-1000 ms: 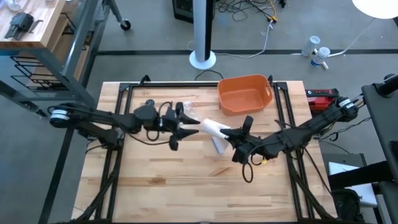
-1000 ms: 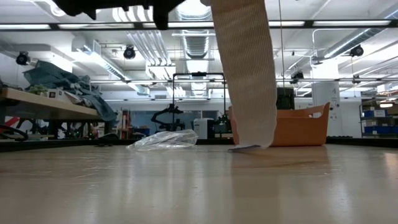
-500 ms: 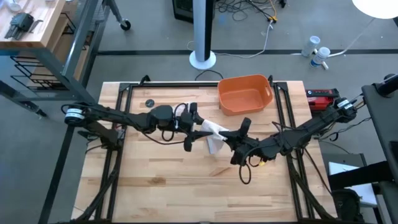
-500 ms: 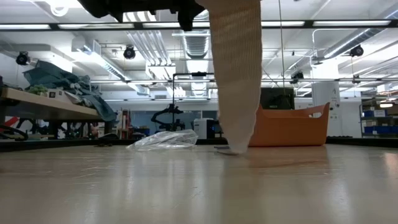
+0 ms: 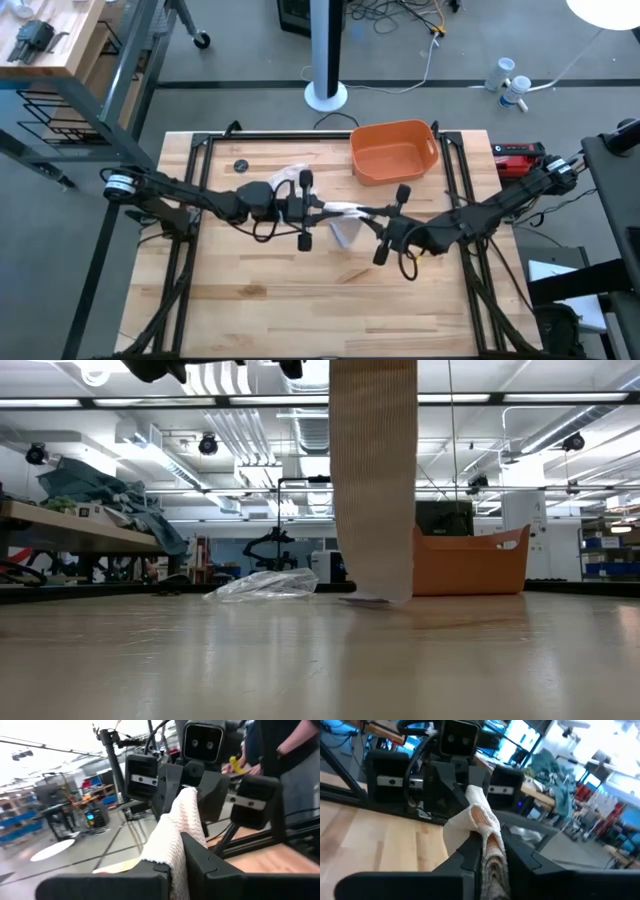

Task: Roll bandage
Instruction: Roll the brown bandage

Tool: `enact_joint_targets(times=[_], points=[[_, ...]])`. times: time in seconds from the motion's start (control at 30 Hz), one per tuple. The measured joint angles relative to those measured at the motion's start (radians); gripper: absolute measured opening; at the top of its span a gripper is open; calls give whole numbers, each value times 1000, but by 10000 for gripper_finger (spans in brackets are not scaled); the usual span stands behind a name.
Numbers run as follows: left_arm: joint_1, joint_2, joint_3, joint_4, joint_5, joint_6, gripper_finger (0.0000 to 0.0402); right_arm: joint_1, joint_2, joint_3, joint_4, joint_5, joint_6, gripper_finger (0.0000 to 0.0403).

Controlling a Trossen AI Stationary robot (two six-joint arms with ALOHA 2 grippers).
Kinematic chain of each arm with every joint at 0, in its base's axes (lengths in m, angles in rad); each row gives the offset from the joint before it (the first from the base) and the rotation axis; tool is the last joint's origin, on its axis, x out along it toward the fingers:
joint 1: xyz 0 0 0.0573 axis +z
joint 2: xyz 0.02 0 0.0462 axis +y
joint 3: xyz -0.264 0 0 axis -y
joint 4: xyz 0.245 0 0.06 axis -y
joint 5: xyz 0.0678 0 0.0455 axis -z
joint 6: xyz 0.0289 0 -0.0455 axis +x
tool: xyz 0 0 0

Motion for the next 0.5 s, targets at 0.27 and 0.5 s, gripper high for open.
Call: enact_joint_targets(times=[0.27, 0.5], points=[[-26, 1, -41, -2, -139, 130, 8, -32, 29, -18, -78, 0, 271, 67], [-11, 24, -120, 27, -164, 96, 13, -132, 104, -52, -154, -102, 566, 57]])
